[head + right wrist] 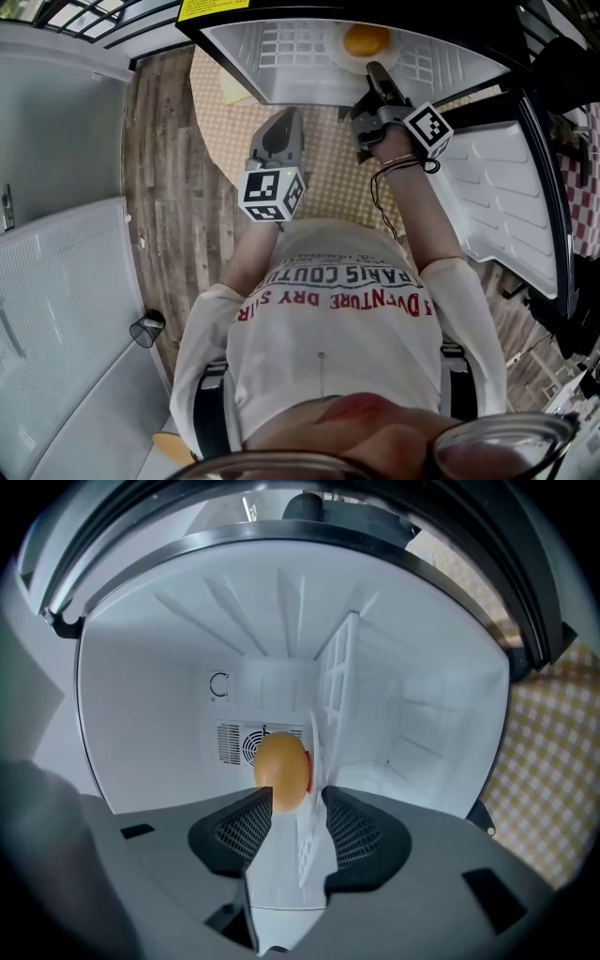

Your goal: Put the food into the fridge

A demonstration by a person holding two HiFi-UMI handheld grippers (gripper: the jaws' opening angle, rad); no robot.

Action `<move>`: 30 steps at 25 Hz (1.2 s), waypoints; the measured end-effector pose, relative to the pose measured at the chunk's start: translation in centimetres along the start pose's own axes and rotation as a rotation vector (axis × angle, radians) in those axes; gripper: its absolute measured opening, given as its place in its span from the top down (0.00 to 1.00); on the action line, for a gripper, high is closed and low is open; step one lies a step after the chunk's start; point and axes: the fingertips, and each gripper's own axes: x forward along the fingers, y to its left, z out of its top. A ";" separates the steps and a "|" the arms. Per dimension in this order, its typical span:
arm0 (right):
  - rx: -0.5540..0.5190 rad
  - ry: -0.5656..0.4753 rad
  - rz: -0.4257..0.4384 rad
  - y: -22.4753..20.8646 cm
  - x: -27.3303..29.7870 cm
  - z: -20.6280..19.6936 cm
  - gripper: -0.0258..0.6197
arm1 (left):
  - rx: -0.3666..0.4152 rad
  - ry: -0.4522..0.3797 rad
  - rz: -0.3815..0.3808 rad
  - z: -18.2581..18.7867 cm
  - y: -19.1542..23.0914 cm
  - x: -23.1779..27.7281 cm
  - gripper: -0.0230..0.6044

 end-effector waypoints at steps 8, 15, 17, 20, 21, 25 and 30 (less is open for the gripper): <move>-0.023 -0.013 -0.003 0.0 -2.1 -0.4 0.65 | 0.023 -0.028 -0.025 1.2 -0.8 -0.5 0.92; -0.371 0.003 -0.067 -0.3 -6.1 -2.3 0.91 | 0.087 -0.040 -0.091 2.1 -3.0 -1.3 0.92; -0.451 0.017 -0.058 0.1 -7.1 -2.9 0.92 | 0.092 -0.040 -0.107 2.1 -3.4 -1.6 0.92; -0.654 0.034 -0.029 1.5 -8.3 -3.9 0.92 | 0.098 -0.042 -0.130 2.3 -3.8 -1.8 0.92; -0.742 0.037 -0.016 1.9 -8.6 -4.3 0.92 | 0.100 -0.044 -0.138 2.4 -4.0 -1.8 0.92; -1.119 0.043 -0.020 2.8 -10.2 -5.3 0.92 | 0.102 -0.042 -0.166 2.2 -4.5 -2.0 0.92; -1.296 0.018 -0.023 3.2 -11.2 -5.8 0.92 | 0.111 -0.032 -0.186 1.7 -4.9 -2.1 0.92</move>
